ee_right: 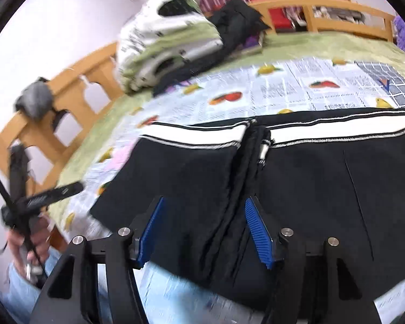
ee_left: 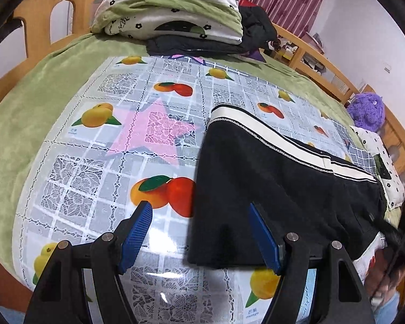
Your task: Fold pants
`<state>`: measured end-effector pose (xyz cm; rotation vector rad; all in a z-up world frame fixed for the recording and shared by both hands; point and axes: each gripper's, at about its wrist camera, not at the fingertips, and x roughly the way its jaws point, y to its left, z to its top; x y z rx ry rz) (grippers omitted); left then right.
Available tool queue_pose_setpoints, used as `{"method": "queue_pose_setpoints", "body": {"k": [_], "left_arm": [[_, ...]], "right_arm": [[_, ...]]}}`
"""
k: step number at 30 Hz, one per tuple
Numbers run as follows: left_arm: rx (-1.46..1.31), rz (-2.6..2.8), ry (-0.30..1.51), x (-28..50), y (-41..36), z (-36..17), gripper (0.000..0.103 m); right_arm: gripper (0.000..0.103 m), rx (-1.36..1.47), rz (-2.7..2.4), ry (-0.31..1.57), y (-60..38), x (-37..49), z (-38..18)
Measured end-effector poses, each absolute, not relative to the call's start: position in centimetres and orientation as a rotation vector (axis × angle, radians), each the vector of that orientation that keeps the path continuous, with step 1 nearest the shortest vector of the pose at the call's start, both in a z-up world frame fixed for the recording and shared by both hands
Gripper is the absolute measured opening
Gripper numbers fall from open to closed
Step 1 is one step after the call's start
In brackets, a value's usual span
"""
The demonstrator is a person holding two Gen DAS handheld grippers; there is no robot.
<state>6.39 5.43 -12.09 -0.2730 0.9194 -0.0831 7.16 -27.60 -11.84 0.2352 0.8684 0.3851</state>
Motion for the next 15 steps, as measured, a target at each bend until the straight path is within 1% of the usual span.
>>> {"method": "queue_pose_setpoints", "body": {"k": [2, 5, 6, 7, 8, 9, 10, 13, 15], "left_arm": [[-0.269, -0.080, 0.927, 6.8, 5.2, -12.3, 0.071], [-0.269, -0.068, 0.936, 7.2, 5.0, -12.5, 0.071], [-0.270, -0.066, 0.939, 7.4, 4.9, -12.6, 0.071], [-0.270, -0.064, 0.940, 7.5, 4.9, -12.6, 0.071], [-0.272, -0.060, 0.943, 7.7, 4.8, -12.7, 0.071], [-0.274, -0.058, 0.944, 7.8, 4.7, -12.7, 0.071], [-0.278, -0.056, 0.946, 8.0, 4.6, -12.7, 0.071], [-0.297, -0.080, 0.947, 8.2, 3.9, -12.5, 0.071], [-0.300, -0.108, 0.946, 8.3, 3.1, -12.4, 0.071]], "right_arm": [[0.061, 0.205, 0.352, 0.912, -27.3, 10.0, -13.0], [0.061, 0.147, 0.217, 1.049, -26.9, 14.5, -16.4], [0.059, 0.166, 0.206, 1.074, -26.8, 15.4, -17.9], [0.032, 0.159, 0.196, 1.031, -26.7, 15.3, -17.8], [0.018, 0.144, 0.227, 0.999, -26.2, 15.1, -17.7], [0.016, 0.140, 0.257, 0.991, -25.8, 15.0, -17.4], [0.015, 0.171, 0.269, 0.938, -26.2, 14.5, -16.5], [0.014, 0.325, 0.337, 0.840, -29.8, 13.6, -13.7], [0.014, 0.299, 0.297, 0.809, -31.0, 13.6, -12.7]]}}
